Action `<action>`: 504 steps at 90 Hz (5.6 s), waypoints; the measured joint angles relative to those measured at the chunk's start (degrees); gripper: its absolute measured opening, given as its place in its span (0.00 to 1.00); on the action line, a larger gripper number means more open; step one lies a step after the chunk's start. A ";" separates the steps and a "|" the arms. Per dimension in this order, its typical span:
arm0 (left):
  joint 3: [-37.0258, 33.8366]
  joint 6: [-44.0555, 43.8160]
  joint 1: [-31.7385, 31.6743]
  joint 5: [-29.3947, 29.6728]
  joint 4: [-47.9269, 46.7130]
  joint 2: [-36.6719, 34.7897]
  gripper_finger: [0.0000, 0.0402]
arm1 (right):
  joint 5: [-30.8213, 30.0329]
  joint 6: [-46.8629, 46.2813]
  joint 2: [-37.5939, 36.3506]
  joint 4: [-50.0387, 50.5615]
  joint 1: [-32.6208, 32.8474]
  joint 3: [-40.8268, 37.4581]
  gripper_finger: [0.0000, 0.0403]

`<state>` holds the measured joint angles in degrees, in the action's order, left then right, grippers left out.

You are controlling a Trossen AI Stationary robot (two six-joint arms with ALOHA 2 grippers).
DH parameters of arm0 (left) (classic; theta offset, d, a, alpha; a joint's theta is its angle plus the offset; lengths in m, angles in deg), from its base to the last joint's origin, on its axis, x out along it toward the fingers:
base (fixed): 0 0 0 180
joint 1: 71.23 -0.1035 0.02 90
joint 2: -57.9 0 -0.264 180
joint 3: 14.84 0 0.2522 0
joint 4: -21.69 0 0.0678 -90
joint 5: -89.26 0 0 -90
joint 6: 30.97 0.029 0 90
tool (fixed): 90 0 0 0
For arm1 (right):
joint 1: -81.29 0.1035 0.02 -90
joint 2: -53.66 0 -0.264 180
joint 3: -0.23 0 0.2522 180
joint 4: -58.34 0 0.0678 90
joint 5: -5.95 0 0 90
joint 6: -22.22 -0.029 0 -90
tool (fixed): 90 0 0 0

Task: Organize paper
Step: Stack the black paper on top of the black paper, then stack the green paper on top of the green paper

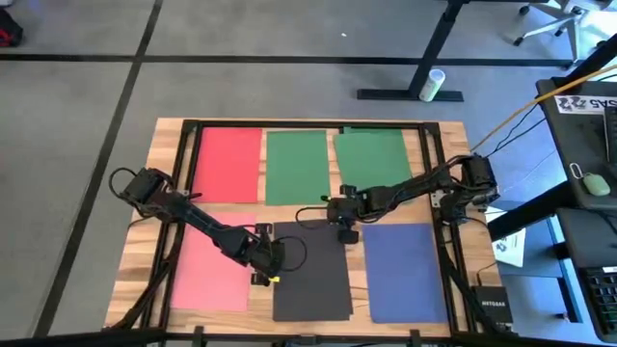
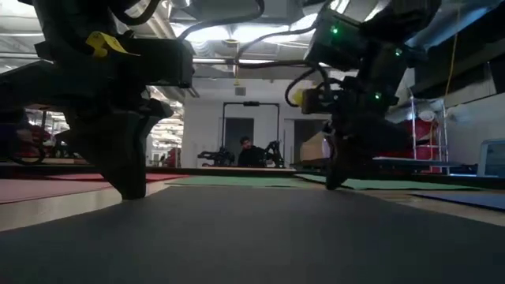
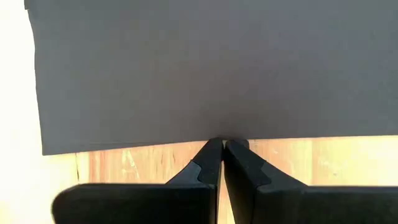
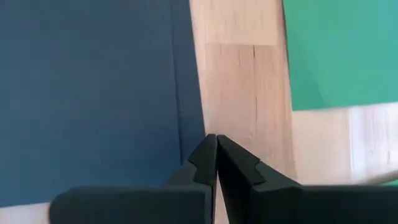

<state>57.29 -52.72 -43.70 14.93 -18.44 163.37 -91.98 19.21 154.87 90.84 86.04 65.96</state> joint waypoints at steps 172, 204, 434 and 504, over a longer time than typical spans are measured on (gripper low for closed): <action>2.93 -3.33 0.91 1.77 -5.03 -4.33 0.00 | 7.55 -2.27 -0.13 1.85 0.13 0.35 0.00; 2.97 -3.79 0.96 1.92 -5.18 -4.35 0.00 | 9.00 -2.50 -0.11 2.01 0.11 0.35 0.00; 3.02 8.43 -4.76 2.16 -6.06 -4.55 0.00 | -9.58 0.88 -5.35 10.16 -3.03 -4.87 0.03; 2.99 7.21 -4.55 2.14 -6.05 -4.48 0.00 | -11.17 -1.20 -5.35 9.90 0.06 -2.60 0.09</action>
<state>60.29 -45.51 -48.25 17.06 -24.50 158.89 -103.15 18.01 149.51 100.74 86.11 63.36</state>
